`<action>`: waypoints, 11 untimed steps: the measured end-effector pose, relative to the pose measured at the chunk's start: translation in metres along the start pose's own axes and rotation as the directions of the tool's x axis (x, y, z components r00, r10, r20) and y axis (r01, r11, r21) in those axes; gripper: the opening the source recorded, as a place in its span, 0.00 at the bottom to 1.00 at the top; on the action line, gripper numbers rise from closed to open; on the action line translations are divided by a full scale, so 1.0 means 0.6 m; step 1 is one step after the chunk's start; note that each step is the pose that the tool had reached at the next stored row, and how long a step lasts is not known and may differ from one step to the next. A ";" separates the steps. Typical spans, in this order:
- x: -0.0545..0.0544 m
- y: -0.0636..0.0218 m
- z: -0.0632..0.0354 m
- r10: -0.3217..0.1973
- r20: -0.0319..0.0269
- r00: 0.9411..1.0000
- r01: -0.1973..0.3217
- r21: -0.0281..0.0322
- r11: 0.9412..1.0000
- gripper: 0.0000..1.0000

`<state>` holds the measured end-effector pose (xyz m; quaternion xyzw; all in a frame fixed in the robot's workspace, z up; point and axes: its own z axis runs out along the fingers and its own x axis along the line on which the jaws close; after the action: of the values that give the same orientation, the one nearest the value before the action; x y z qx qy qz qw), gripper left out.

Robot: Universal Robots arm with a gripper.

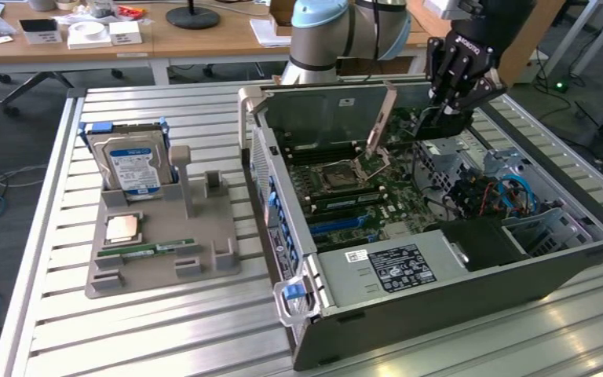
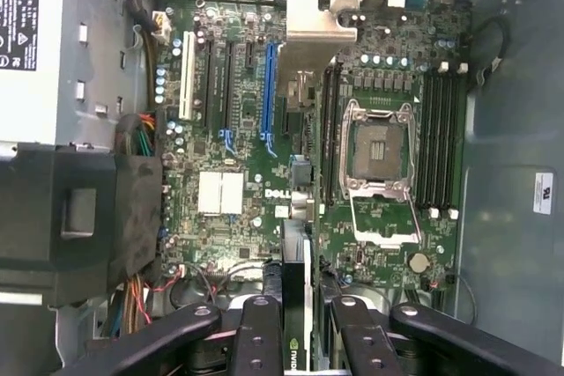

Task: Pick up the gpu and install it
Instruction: 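Insert the gpu into the slot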

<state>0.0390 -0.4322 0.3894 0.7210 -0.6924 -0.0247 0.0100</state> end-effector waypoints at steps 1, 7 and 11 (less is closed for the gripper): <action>0.000 0.003 0.002 0.000 0.000 1.000 0.000 0.002 1.000 0.26; 0.000 0.004 0.002 0.000 0.000 1.000 0.000 0.003 1.000 0.26; 0.000 0.004 0.002 0.000 0.000 1.000 0.000 0.003 1.000 0.26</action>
<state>0.0367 -0.4323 0.3885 0.7210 -0.6925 -0.0238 0.0091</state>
